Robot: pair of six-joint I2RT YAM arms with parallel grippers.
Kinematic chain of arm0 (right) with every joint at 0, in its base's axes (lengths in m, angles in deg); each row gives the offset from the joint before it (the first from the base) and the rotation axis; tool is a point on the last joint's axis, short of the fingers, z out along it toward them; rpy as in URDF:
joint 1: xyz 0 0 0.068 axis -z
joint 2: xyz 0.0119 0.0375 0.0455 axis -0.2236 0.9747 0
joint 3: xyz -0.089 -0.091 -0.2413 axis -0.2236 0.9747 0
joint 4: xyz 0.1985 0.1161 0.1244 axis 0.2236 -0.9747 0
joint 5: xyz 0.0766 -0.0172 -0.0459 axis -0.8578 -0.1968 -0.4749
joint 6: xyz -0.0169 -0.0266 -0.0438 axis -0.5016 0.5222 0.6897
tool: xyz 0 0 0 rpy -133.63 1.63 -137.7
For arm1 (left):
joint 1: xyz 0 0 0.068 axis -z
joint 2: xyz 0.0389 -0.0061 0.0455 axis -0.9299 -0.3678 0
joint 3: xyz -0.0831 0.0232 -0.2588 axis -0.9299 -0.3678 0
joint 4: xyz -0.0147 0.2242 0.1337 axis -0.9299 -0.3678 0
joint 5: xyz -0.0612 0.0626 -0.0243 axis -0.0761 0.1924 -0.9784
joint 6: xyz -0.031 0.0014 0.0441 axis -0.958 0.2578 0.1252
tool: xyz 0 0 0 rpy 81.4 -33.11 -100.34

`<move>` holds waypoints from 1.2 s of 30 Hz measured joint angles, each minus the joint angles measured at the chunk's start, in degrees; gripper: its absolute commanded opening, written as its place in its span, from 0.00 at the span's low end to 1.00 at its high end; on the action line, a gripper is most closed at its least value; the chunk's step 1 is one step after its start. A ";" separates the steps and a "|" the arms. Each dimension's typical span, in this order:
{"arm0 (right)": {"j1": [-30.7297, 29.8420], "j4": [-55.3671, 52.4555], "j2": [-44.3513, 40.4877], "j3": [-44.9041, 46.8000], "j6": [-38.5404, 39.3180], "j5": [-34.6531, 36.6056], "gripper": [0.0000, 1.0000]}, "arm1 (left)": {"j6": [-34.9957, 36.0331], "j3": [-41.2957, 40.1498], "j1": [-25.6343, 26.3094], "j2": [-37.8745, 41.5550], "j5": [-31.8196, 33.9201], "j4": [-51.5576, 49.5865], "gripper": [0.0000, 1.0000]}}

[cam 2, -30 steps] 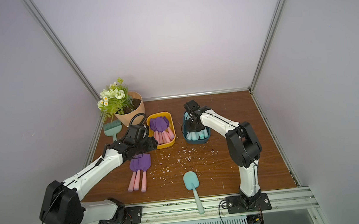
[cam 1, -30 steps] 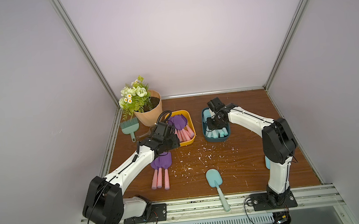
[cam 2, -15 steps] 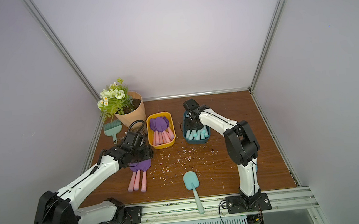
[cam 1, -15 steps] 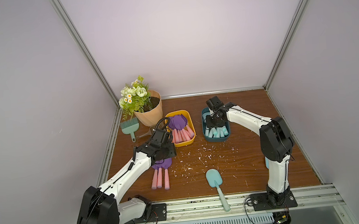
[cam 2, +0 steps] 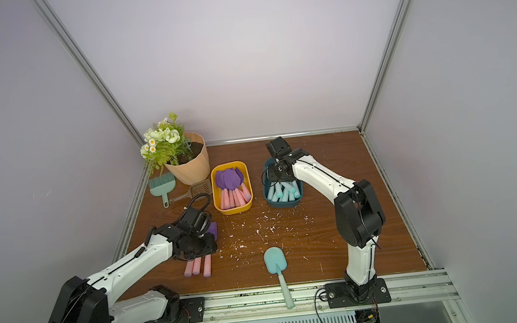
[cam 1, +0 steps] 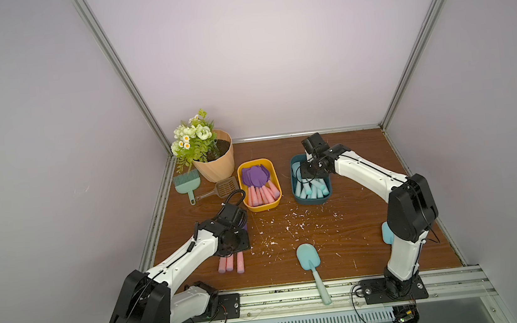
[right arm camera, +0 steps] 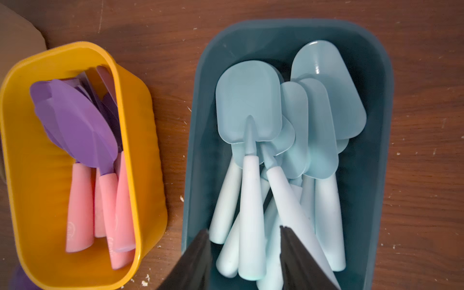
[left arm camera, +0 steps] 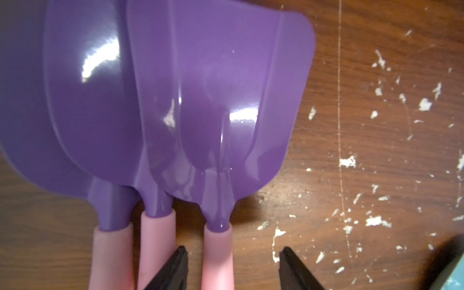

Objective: Sort the small shovels by color and place them into the storage box
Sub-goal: Place the shovel in the storage box, then pick up the shovel from the center of the board.

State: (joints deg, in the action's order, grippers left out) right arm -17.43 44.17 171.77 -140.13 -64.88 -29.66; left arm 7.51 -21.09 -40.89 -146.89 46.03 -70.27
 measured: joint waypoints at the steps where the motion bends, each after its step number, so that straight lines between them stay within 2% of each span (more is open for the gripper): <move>1: 0.00 -0.02 -0.13 0.13 -0.02 -0.02 0.50 | -0.02 -0.09 0.09 -0.15 -0.31 0.11 0.57; 10: 0.00 -0.42 -0.24 1.51 -0.22 -0.07 0.50 | -0.74 -1.31 1.22 -2.71 -2.10 1.44 0.47; 17: 0.00 -0.50 -1.18 3.61 -0.26 -0.02 0.50 | -0.63 -0.17 2.69 -5.22 -2.29 3.39 0.13; 21: 0.00 -0.50 -2.62 4.04 -0.33 0.00 0.50 | -0.17 0.02 2.99 -5.49 -2.54 3.82 0.01; 28: 0.00 -0.39 -3.06 4.04 -0.87 0.07 0.50 | 0.33 1.14 5.42 -4.37 -2.78 2.25 0.00; 32: 0.00 -0.39 -3.06 4.04 -1.01 0.42 0.50 | 0.50 6.10 9.42 -2.73 -3.10 -0.13 0.00; 36: 0.00 -0.42 -3.06 4.04 -1.36 0.74 0.50 | 0.48 9.90 10.99 -0.90 -4.59 -1.62 0.00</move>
State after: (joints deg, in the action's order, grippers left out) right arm -17.43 43.75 168.71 -136.08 -66.24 -28.92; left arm 7.99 -11.19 -29.90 -147.78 41.44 -71.89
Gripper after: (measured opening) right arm 0.501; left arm 0.226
